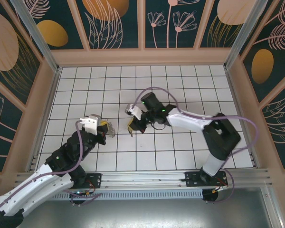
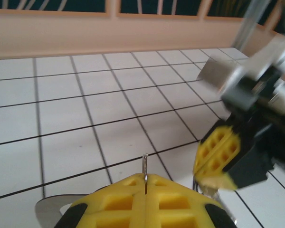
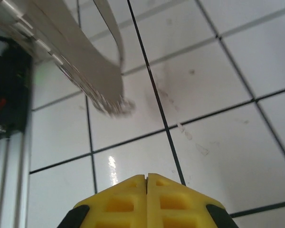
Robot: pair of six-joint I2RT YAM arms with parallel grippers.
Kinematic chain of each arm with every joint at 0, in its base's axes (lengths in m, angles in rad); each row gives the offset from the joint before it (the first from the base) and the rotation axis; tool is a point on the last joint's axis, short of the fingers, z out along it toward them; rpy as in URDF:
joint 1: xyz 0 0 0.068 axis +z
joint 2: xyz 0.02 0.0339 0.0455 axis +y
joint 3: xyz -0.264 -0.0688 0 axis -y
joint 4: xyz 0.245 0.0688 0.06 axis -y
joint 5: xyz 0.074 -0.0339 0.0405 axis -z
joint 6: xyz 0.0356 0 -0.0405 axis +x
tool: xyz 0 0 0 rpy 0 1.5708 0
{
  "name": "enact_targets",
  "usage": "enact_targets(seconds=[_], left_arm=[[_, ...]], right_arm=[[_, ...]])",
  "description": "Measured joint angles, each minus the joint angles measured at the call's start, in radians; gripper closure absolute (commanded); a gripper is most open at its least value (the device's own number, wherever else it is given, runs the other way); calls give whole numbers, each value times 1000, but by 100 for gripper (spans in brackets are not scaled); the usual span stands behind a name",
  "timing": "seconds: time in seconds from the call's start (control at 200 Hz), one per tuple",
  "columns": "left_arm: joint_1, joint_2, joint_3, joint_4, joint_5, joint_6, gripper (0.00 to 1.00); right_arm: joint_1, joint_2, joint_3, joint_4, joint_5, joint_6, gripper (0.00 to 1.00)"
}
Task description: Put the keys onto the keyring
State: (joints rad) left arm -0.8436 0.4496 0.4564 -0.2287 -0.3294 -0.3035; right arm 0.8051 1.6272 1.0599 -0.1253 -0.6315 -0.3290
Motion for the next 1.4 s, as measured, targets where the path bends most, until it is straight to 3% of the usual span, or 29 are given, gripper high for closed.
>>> enact_targets(seconds=[0.255, 0.631, 0.901, 1.401], left_arm=[[0, 85, 17, 113, 272, 63, 100], [0, 174, 82, 211, 584, 110, 100], [0, 267, 86, 281, 684, 121, 100], [-3, 261, 86, 330, 743, 143, 100]], right_arm=[[-12, -351, -237, 210, -177, -5, 100], [-31, -418, -315, 386, -220, 74, 100], [-41, -424, -366, 565, -252, 193, 100], [-54, -465, -448, 802, -338, 372, 100]])
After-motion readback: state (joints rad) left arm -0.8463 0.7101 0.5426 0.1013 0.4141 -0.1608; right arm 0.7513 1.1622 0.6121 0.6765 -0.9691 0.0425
